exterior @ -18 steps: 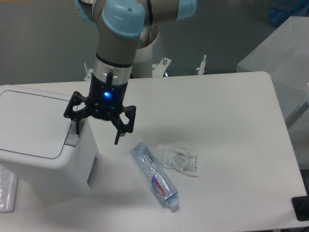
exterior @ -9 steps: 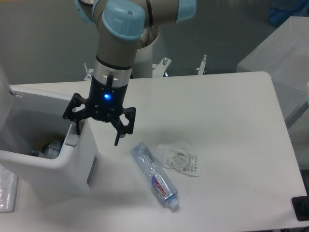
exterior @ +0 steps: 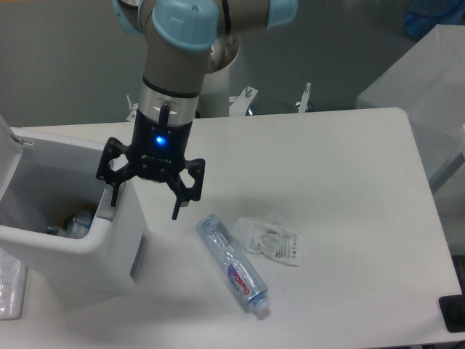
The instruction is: Open the trash can
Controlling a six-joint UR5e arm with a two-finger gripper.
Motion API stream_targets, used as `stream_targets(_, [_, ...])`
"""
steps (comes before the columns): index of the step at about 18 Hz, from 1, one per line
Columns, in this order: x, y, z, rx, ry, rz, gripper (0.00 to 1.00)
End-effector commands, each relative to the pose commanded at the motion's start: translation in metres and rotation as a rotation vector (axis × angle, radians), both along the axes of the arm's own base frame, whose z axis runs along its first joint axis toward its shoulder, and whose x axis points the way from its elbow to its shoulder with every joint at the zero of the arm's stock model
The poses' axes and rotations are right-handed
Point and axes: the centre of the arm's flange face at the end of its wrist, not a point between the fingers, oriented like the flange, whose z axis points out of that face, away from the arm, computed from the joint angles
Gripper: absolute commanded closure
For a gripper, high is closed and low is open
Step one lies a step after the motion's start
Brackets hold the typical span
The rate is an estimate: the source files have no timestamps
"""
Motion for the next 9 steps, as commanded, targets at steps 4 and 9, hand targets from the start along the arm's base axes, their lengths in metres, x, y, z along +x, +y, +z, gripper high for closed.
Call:
stream_targets(4, [-0.051, -0.027, -0.001, -0.002, 0.004, 0.089, 0.0])
stream_targets(9, [-0.127, -0.063, -0.027, -0.038, -0.004, 0.19, 0.0])
